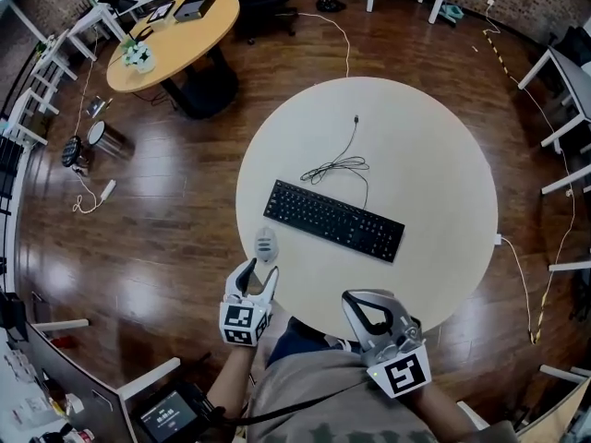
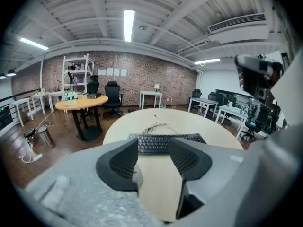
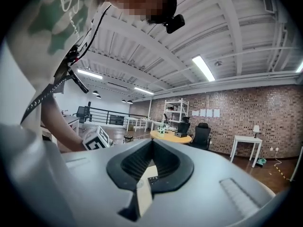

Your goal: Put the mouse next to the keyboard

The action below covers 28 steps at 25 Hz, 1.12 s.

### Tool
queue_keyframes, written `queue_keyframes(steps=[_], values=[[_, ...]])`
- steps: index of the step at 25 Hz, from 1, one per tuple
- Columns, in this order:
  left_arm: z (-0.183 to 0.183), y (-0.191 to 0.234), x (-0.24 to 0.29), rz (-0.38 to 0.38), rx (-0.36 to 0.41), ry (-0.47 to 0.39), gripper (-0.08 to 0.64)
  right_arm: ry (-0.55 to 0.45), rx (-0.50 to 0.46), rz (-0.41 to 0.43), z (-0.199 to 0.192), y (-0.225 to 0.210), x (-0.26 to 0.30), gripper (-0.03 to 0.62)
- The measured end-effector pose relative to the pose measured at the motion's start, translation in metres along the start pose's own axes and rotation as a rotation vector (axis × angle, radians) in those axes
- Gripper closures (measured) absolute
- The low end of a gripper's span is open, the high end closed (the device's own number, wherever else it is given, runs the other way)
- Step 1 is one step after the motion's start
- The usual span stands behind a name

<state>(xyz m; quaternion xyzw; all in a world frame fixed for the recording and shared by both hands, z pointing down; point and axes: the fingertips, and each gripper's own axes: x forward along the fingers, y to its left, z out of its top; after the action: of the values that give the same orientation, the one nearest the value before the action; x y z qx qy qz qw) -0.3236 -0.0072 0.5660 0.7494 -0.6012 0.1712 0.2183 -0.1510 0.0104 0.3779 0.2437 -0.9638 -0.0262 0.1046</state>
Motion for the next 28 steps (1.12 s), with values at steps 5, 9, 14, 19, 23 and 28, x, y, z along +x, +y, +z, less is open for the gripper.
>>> queue_keyframes(steps=[5,9,14,19,23,28], values=[[-0.053,0.052,0.051,0.069,0.011,0.169,0.304,0.005,-0.007,0.008,0.004,0.014,0.021,0.588],[-0.07,0.067,0.068,0.085,0.053,0.208,0.301,0.01,-0.089,0.03,0.007,0.025,0.034,0.588],[-0.091,0.069,0.081,0.071,0.036,0.254,0.294,0.006,-0.096,0.037,0.004,0.024,0.046,0.588],[-0.107,0.074,0.097,0.049,-0.014,0.302,0.267,0.022,-0.033,0.033,-0.005,0.02,0.061,0.588],[-0.117,0.075,0.113,0.033,-0.02,0.345,0.267,0.028,-0.016,0.011,-0.006,0.013,0.072,0.588],[-0.118,0.082,0.125,0.025,-0.032,0.347,0.267,0.048,-0.034,-0.009,-0.009,0.011,0.078,0.588]])
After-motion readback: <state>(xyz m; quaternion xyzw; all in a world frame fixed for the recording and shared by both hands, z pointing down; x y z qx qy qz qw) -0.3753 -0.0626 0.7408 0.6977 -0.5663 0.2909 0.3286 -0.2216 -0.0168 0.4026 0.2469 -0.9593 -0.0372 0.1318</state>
